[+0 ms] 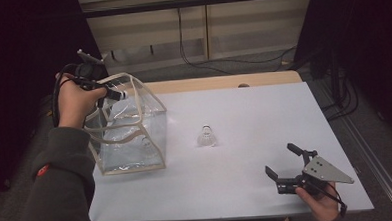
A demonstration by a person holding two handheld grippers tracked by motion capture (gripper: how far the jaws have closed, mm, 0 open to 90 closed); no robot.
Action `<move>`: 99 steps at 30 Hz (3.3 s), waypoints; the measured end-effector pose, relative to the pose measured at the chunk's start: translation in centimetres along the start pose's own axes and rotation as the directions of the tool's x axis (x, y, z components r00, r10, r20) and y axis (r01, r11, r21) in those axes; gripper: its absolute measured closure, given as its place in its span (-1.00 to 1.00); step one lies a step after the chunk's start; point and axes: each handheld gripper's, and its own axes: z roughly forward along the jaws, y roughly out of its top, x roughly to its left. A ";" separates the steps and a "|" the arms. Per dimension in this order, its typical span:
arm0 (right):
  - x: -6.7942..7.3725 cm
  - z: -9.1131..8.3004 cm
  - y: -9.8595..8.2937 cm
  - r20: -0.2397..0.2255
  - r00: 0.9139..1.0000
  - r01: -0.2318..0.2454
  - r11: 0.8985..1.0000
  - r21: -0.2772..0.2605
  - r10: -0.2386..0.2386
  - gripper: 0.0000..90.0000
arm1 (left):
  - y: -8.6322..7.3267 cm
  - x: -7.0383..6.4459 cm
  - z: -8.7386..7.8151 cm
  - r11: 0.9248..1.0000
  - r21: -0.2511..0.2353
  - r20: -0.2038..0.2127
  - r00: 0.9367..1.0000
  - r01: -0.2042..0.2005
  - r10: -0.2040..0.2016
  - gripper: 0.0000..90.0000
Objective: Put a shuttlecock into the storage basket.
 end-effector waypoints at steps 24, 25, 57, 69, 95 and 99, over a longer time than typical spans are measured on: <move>0.0 0.0 0.0 -0.001 1.000 -0.001 1.000 0.000 0.001 -0.97 | -0.1 1.2 2.0 0.999 -0.001 -0.023 0.999 0.034 -0.034 0.96; 0.0 0.0 0.0 0.000 1.000 -0.001 1.000 0.001 0.001 -0.97 | -0.1 1.2 2.0 0.999 -0.001 -0.023 0.999 0.033 -0.033 0.96; 0.0 0.0 0.0 0.000 1.000 0.001 1.000 0.000 -0.001 -0.97 | -0.1 1.4 3.5 0.999 0.002 -0.041 0.998 0.040 -0.040 0.96; 0.0 0.0 0.0 -0.003 1.000 -0.002 1.000 0.003 0.002 -0.97 | -0.1 1.4 4.2 0.999 0.000 -0.055 0.998 0.037 -0.037 0.95; 0.0 0.0 0.0 -0.003 1.000 -0.003 1.000 0.000 0.003 -0.97 | -0.1 1.1 4.6 0.997 -0.067 -0.040 0.999 0.033 -0.036 0.68; 0.0 -0.1 0.1 -0.001 1.000 0.001 1.000 -0.002 -0.001 -0.97 | -0.2 0.9 4.3 0.996 -0.083 -0.024 0.999 0.032 -0.034 0.58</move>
